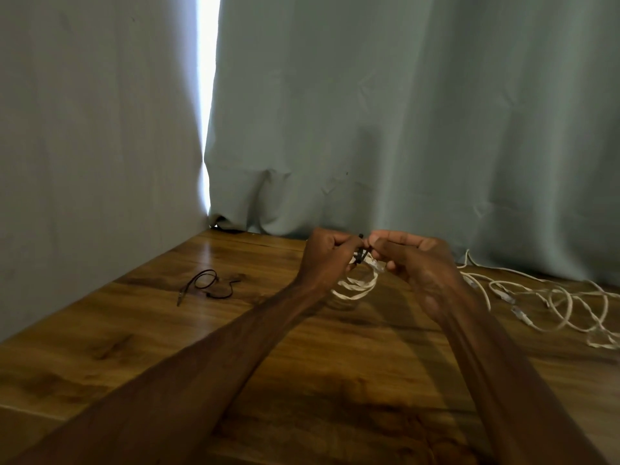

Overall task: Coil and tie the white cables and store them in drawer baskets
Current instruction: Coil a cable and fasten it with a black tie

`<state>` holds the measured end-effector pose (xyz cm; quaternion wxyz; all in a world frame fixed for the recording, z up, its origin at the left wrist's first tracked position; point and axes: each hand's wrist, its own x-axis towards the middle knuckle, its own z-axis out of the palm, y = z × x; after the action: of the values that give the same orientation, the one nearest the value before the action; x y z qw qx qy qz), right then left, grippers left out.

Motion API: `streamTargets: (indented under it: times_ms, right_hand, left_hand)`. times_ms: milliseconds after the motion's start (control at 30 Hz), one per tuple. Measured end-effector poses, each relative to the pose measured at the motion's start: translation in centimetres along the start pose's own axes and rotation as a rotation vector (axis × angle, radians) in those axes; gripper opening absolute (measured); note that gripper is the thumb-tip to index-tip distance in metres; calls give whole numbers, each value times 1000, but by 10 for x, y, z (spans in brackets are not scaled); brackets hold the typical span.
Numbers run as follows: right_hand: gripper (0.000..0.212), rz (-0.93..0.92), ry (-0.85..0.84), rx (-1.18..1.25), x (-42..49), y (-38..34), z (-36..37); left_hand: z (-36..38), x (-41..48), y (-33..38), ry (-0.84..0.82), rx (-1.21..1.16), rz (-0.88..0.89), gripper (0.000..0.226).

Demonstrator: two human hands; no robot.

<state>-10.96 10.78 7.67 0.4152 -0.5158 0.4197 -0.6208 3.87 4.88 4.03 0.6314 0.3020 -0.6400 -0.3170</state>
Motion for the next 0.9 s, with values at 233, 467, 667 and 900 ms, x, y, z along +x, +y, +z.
streamTargets:
  times_ms: [233, 467, 667, 900]
  right_hand:
    - [16, 96, -70, 66, 4, 5, -6]
    - [17, 127, -89, 104, 3, 7, -4]
    - [15, 153, -25, 135, 1, 5, -3]
    - [8, 68, 1, 38, -1, 2, 2]
  left_hand:
    - [3, 2, -7, -22, 143, 72, 31]
    - [1, 2, -9, -30, 297, 145, 30]
    - [-3, 4, -7, -63, 337, 218, 31]
    - [-5, 7, -8, -63, 305, 236, 35]
